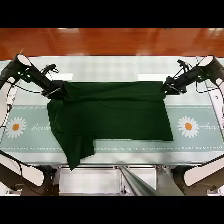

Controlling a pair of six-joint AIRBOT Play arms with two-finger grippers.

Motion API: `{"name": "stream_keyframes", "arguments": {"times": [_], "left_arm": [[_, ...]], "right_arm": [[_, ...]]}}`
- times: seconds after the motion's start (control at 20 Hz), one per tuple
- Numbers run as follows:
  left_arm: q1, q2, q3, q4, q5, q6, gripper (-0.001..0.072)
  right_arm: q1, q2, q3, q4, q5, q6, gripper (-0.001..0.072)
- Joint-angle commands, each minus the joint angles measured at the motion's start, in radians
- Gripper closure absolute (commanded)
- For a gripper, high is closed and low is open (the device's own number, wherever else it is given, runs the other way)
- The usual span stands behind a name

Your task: Fold the shirts.

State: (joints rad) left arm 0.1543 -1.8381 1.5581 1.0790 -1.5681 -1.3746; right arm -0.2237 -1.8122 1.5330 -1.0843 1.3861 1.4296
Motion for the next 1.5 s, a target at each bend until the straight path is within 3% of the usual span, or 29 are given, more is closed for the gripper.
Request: {"name": "stream_keyframes", "arguments": {"times": [0.0, 0.1, 0.3, 0.5, 0.65, 0.85, 1.1, 1.45], "left_arm": [[0.020, 0.076, -0.011, 0.086, 0.014, -0.053, 0.0202], [0.057, 0.193, -0.101, 0.116, 0.118, -0.079, 0.0202], [0.217, 0.500, -0.513, 0.094, 0.326, -0.103, 0.0203], [0.417, 0.761, -0.953, -0.165, 0.366, -0.025, 0.0202], [0.467, 0.881, -1.135, -0.199, 0.379, -0.025, 0.0202], [0.462, 0.898, -1.216, -0.106, 0.337, -0.019, 0.0202], [0.420, 0.890, -1.223, -0.106, 0.342, -0.035, 0.0202], [0.169, 0.753, -1.224, -0.116, 0.438, -0.038, 0.0203]], "right_arm": [[-0.076, 0.069, 0.000, -0.098, 0.092, 0.036, 0.0300], [-0.153, 0.166, -0.053, -0.146, 0.082, 0.044, 0.0300], [-0.278, 0.430, -0.460, -0.071, -0.179, 0.024, 0.0300], [-0.357, 0.614, -0.826, 0.132, -0.316, -0.140, 0.0300], [-0.360, 0.682, -0.942, 0.251, -0.321, -0.217, 0.0300], [-0.358, 0.729, -0.980, 0.302, -0.285, -0.254, 0.0300], [-0.358, 0.738, -0.980, 0.317, -0.282, -0.257, 0.0300], [-0.358, 0.738, -0.980, 0.334, -0.268, -0.257, 0.0300]]}}
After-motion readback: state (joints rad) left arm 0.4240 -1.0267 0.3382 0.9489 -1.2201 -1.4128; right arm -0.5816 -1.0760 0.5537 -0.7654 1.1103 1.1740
